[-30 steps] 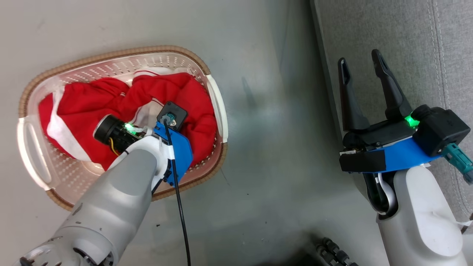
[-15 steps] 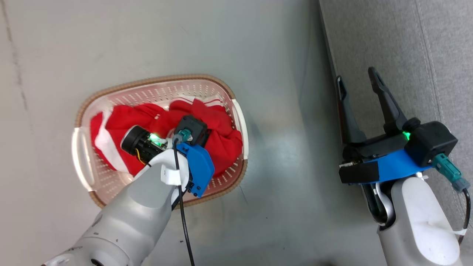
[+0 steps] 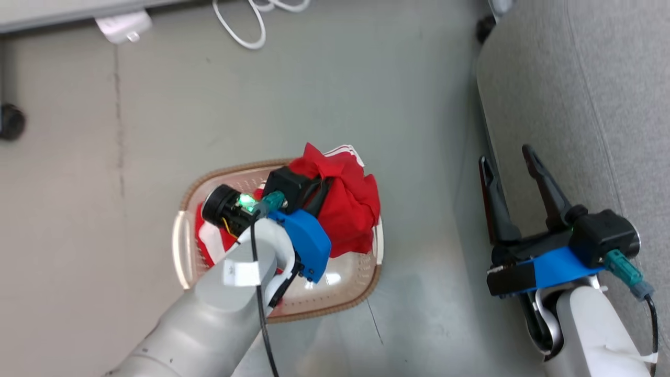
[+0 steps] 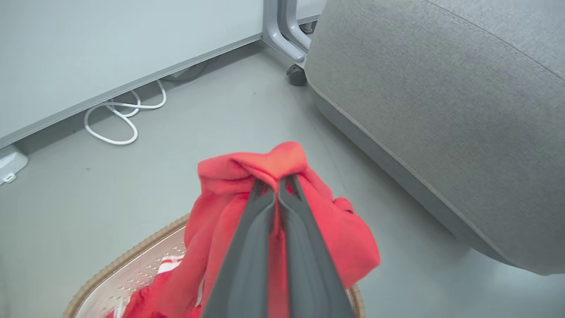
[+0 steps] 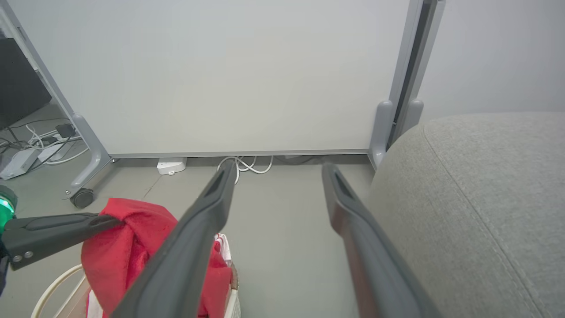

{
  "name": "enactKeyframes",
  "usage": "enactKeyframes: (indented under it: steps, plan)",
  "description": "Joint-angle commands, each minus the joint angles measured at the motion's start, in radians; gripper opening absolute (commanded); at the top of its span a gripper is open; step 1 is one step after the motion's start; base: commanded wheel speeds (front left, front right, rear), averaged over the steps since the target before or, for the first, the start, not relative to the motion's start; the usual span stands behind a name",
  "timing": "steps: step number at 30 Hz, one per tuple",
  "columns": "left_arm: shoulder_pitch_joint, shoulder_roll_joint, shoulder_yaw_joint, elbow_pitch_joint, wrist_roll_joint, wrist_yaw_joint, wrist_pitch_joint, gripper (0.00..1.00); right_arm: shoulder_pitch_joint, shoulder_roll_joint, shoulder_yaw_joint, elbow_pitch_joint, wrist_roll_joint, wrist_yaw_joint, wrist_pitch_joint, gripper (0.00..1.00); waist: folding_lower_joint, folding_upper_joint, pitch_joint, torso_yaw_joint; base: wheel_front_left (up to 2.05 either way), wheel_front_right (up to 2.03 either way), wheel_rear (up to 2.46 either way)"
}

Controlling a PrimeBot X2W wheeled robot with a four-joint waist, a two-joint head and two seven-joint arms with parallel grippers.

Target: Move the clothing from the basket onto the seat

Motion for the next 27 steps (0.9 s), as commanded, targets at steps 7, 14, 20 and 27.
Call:
enactKeyframes:
  steps: [7,14,20,27]
  plan:
    - [0.104,0.032,0.170,-0.182,0.117,0.027,-0.005,0.00,0.071,-0.003,-0.002,0.023,-0.006,0.000,-0.004,1.00,0.0001,-0.0001,-0.157,0.054,0.00,0.00,0.00]
    - [0.156,0.034,0.269,-0.294,0.203,0.019,-0.005,0.00,0.120,0.005,-0.006,0.036,-0.007,0.000,-0.004,1.00,0.0001,-0.0001,-0.245,0.071,0.00,0.00,0.00]
    - [0.163,0.023,0.322,-0.349,0.242,0.013,-0.005,0.00,0.159,0.010,-0.012,0.047,-0.007,0.000,-0.004,1.00,0.0001,-0.0001,-0.309,0.083,0.00,0.00,0.00]
    - [0.143,0.009,0.356,-0.393,0.278,0.001,-0.005,0.00,0.210,0.014,-0.021,0.056,-0.007,0.000,-0.004,1.00,0.0001,-0.0001,-0.385,0.094,0.00,0.00,0.00]
